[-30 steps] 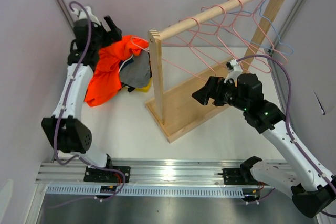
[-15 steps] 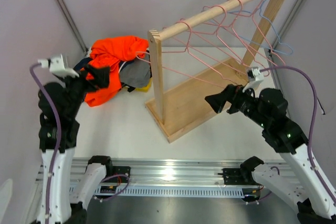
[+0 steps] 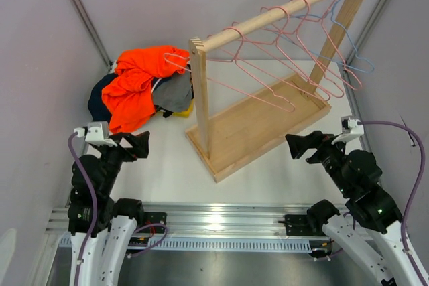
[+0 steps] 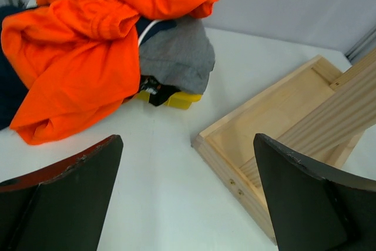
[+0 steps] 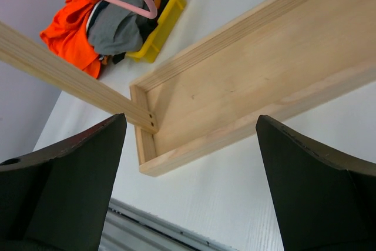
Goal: Remove the shorts from the hanger
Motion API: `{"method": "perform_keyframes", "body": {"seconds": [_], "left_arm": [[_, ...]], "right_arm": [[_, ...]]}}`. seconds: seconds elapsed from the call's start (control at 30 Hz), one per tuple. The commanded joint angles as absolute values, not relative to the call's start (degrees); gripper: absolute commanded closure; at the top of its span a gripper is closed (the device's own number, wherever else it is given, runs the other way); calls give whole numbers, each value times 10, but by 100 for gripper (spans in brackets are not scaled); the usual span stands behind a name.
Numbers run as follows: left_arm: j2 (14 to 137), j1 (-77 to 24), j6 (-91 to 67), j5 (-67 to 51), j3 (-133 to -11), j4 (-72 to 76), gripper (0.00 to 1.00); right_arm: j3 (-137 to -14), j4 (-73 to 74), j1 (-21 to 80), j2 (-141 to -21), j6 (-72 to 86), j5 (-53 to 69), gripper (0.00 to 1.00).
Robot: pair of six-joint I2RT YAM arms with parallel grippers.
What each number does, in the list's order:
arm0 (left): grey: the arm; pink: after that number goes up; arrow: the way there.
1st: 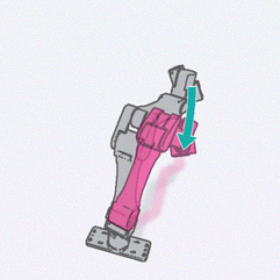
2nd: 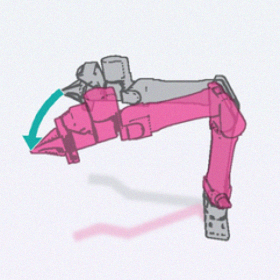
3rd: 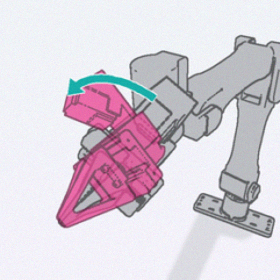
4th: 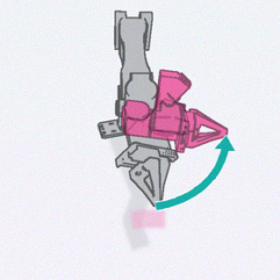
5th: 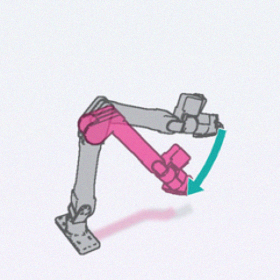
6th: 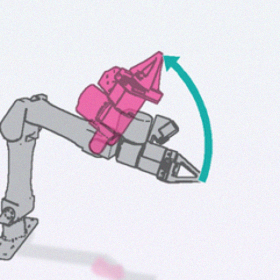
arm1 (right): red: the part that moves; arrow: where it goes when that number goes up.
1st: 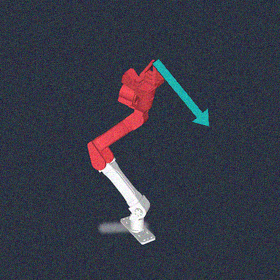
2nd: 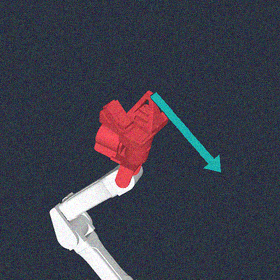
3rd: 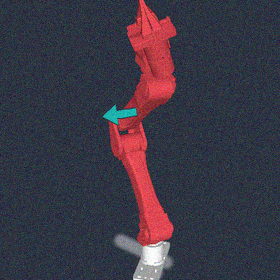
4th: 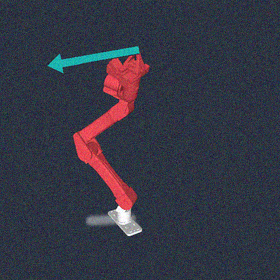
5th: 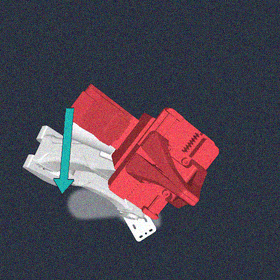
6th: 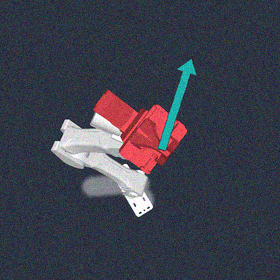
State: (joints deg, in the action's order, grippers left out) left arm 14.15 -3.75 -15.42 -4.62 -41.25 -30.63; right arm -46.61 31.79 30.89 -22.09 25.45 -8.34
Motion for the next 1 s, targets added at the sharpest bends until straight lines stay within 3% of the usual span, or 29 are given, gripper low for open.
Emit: {"method": "perform_keyframes", "body": {"seconds": [0.0, 0.33, 0.5, 0.97], "left_arm": [[135, -45, -156, -4, -403, -301, 1], [147, -66, -171, -11, -407, -287, 1], [156, -66, -184, -73, -402, -280, 1], [214, -57, -164, -138, -382, -243, 1]], "right_arm": [[-470, 331, 310, -205, 255, -153, 1], [-507, 379, 311, -191, 243, -165, 1], [-534, 397, 312, -203, 208, -170, 1], [-497, 382, 322, -182, 200, -158, 1]]}}
